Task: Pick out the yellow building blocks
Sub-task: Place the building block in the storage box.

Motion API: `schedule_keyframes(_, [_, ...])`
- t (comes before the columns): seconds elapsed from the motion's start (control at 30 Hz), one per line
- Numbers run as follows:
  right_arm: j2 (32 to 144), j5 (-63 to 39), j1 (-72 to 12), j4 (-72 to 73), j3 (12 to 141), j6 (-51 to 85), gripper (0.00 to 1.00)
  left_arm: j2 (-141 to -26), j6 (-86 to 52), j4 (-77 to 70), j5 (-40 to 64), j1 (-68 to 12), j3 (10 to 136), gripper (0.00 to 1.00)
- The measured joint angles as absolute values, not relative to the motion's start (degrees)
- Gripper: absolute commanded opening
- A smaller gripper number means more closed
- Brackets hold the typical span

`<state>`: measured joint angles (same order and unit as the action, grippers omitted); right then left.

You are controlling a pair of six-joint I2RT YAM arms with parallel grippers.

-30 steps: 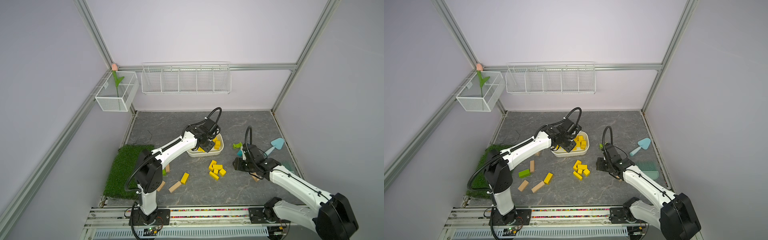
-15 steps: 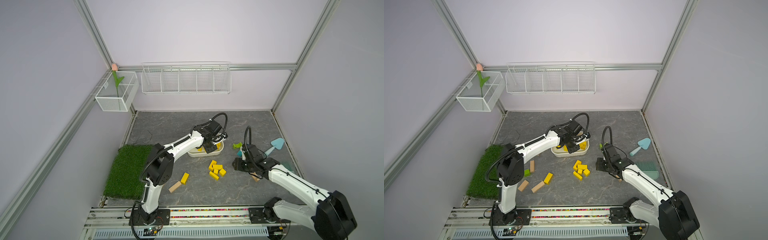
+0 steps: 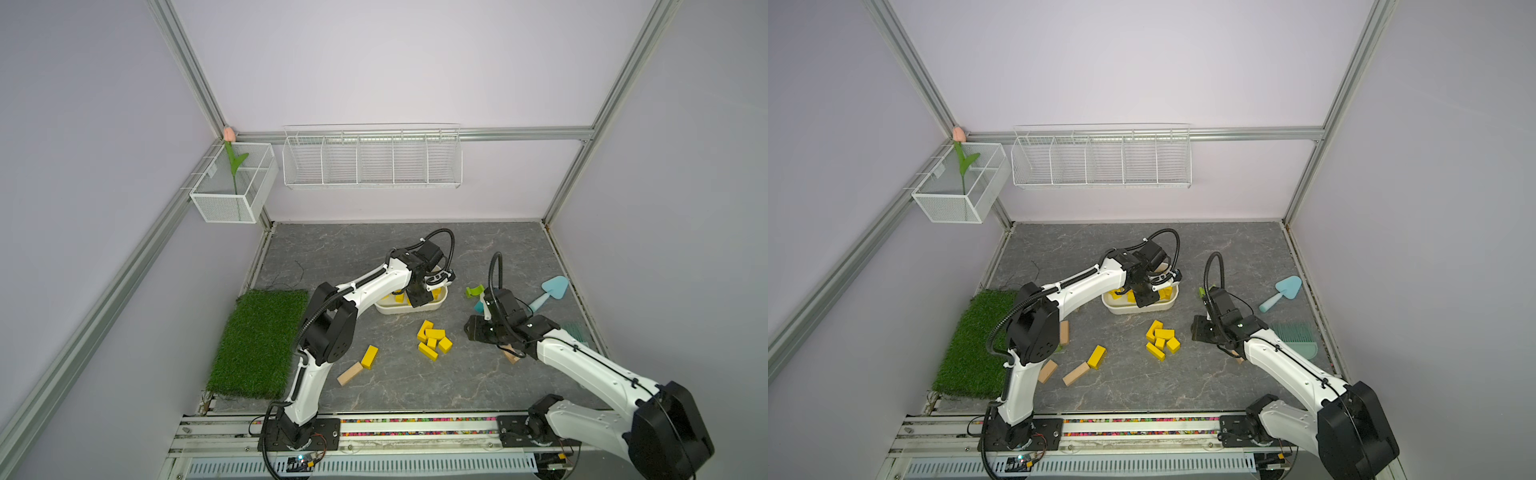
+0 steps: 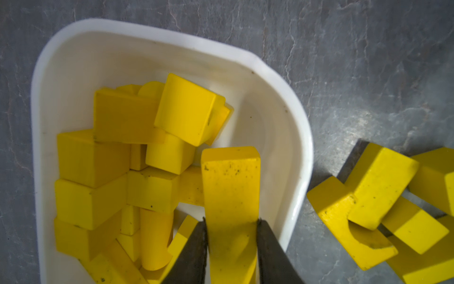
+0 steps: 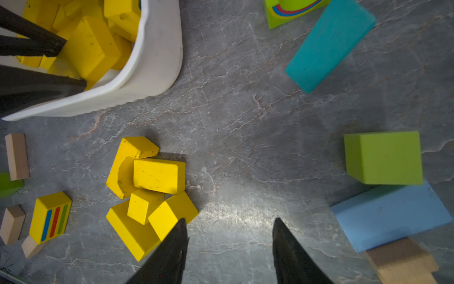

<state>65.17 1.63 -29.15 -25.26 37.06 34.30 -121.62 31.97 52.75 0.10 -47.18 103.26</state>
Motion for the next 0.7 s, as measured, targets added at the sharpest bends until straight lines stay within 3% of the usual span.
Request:
schedule_keyframes(0.17, [65.17,1.61,-28.95,-24.97,37.04,34.3,0.57,-121.62,31.57,53.1,-0.1,-47.09,104.05,0.49])
schedule_keyframes(0.5, [65.17,1.63,-28.91,-24.93,36.82,34.3,0.57,-120.68,28.93,53.23,-3.18,-47.11,104.27,0.48])
schedule_keyframes(0.7, [65.17,1.63,-28.91,-24.93,36.82,34.3,0.6,-109.34,23.92,49.3,-4.49,-47.24,98.8,0.47])
